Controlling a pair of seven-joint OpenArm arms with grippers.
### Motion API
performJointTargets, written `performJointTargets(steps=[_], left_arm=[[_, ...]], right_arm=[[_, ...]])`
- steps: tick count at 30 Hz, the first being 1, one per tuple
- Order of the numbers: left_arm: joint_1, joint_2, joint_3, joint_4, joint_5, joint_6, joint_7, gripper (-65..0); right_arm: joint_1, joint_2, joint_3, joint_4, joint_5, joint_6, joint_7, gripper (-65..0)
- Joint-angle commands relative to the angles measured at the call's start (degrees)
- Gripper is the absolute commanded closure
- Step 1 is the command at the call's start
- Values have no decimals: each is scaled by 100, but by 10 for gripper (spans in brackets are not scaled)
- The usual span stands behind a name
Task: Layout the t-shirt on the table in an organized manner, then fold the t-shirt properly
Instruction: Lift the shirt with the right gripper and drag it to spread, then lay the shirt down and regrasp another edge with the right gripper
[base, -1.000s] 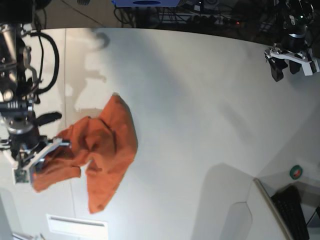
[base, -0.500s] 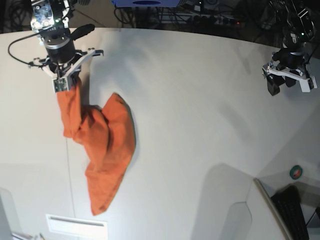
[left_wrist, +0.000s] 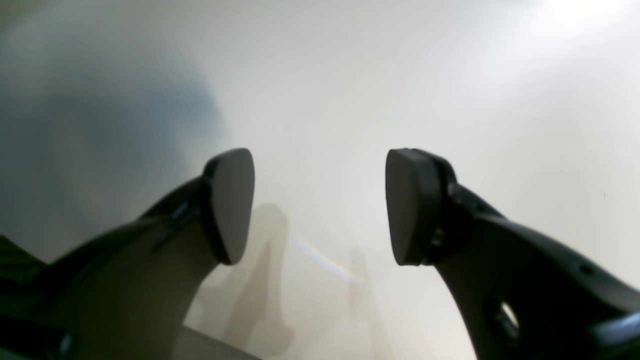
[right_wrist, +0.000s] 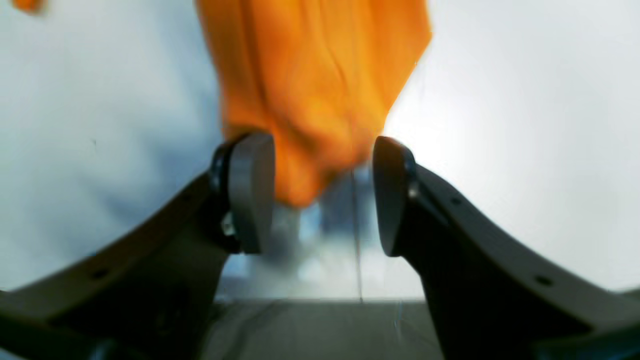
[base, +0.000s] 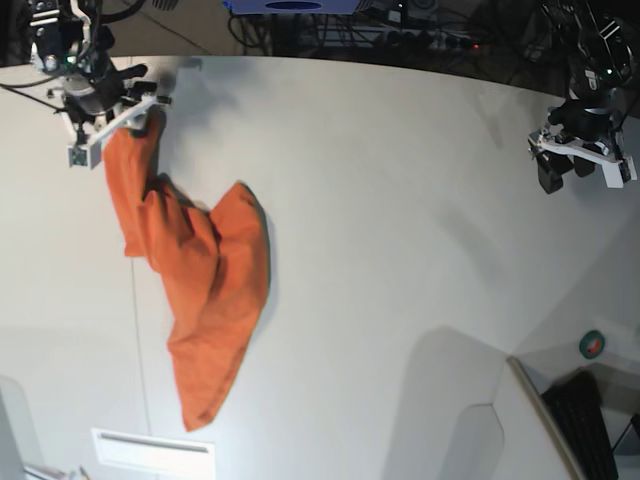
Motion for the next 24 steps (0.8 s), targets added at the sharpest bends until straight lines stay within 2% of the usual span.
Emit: performJointTargets(steps=[1,5,9,12,14,21,24], left_arm=[[23,-76,-42,92,-51,-9,-106,-390],[40,-76,-42,92,-51,-9,-115,-390],[31,-58,20,92,-43,-9,-106,-390],[40,-50,20,101,-43,-9,-106,-390],[49,-50,20,101,-43,-9,-97,-390],[163,-50,11,92,-43,-9,-97,-390],[172,-50,2,22,-43,-9,-97,-390]], right_arm=[[39,50,176,324,-23,31,275,-305],[751,155,299,869,-40,57,170,-317],[2237,340,-87,553,-32,84,-999,-386],[2993,313,-395,228,-14,497,-1536,-386],[3397,296,-562,-98,-14,690,-1668,-386],[4769,-12,-720,-2331,-40,734,-1650,-384],[5077,-135,-949,-2841,-32,734,-1650,-384]])
